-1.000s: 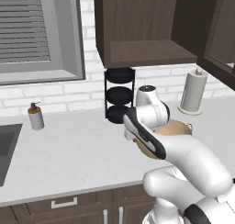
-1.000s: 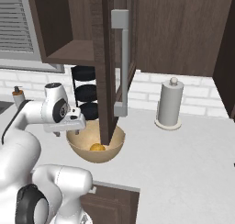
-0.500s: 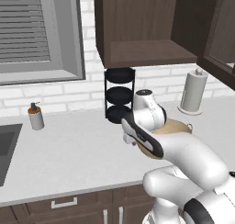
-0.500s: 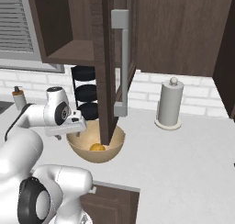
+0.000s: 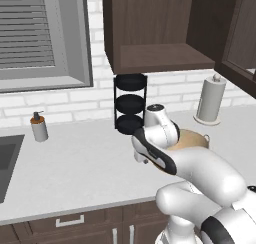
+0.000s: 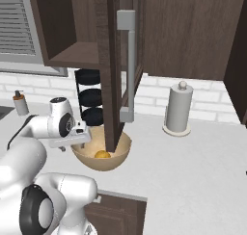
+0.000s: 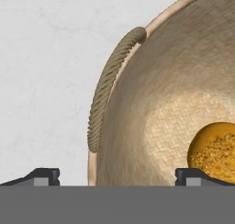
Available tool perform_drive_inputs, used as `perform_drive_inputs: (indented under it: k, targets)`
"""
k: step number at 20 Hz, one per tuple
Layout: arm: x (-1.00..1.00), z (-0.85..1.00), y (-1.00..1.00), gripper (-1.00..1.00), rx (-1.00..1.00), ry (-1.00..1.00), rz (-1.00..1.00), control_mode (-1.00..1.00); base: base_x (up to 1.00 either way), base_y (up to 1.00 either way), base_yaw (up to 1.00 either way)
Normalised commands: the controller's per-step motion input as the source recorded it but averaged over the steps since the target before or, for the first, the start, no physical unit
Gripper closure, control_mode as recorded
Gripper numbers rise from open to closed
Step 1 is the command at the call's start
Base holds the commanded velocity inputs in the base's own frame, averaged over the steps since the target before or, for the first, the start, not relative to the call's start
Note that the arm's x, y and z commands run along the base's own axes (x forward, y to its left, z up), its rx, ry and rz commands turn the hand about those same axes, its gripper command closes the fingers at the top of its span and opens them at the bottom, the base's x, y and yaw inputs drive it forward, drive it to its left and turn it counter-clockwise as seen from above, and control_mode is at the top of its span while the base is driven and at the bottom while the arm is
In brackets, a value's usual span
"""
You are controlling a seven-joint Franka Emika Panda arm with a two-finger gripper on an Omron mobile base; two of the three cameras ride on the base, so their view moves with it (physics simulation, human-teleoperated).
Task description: Open the cabinet, pick up the bread from the cabinet and place it in the basket. Then move the basket to the dining counter.
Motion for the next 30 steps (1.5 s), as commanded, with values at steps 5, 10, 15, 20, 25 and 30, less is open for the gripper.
perform_drive_inputs:
  k: [5,10,15,20,25,30]
  targets:
    - [0.00,-0.08,0.00,1.00,0.00,0.02,0.00,-1.00,0.00,0.00,0.00]
    - [0.00,-0.05,0.00,1.00,0.00,0.01,0.00,-1.00,0.00,0.00,0.00]
    - [0.00,0.00,0.00,1.00,0.00,0.00,0.01,-1.00,0.00,0.00,0.00]
    - [-0.10,0.35,0.00,1.00,-0.05,-0.02,0.00,-1.00,0.00,0.00,0.00]
    - [-0.37,0.77,0.00,1.00,-0.04,-0.10,0.02,-1.00,0.00,0.00,0.00]
    - [-0.47,0.84,0.00,1.00,-0.11,-0.11,0.10,-1.00,0.00,0.00,0.00]
